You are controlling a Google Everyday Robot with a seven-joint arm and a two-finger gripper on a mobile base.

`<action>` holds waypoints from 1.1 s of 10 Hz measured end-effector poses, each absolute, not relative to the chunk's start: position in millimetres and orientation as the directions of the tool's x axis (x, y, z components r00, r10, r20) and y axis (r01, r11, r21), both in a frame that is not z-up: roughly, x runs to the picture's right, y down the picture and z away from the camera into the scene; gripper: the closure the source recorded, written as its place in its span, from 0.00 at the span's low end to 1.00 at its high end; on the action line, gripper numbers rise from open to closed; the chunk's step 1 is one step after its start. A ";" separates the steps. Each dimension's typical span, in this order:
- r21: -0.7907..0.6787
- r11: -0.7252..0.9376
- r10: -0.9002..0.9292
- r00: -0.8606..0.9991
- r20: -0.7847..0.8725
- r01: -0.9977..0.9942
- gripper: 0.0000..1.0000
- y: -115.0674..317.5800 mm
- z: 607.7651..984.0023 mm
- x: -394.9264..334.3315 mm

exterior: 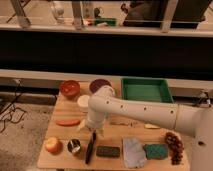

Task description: Wipe red bowl with brush

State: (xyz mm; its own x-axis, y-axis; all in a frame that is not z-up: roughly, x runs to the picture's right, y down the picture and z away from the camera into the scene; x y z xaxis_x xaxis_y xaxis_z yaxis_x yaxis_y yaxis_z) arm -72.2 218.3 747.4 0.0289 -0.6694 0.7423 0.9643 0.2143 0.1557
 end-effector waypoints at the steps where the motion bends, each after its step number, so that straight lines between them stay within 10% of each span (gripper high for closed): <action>1: 0.144 0.223 -0.669 0.044 0.742 0.964 0.20 217.3 751.4 -64.5; 11: 0.122 0.227 -0.650 0.057 0.757 0.966 0.20 245.2 756.3 -56.3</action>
State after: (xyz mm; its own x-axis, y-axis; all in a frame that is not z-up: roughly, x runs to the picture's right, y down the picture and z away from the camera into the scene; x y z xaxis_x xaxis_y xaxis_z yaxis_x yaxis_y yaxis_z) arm -56.3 245.2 756.3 0.0572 -0.6504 0.7574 0.9662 0.2269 0.1219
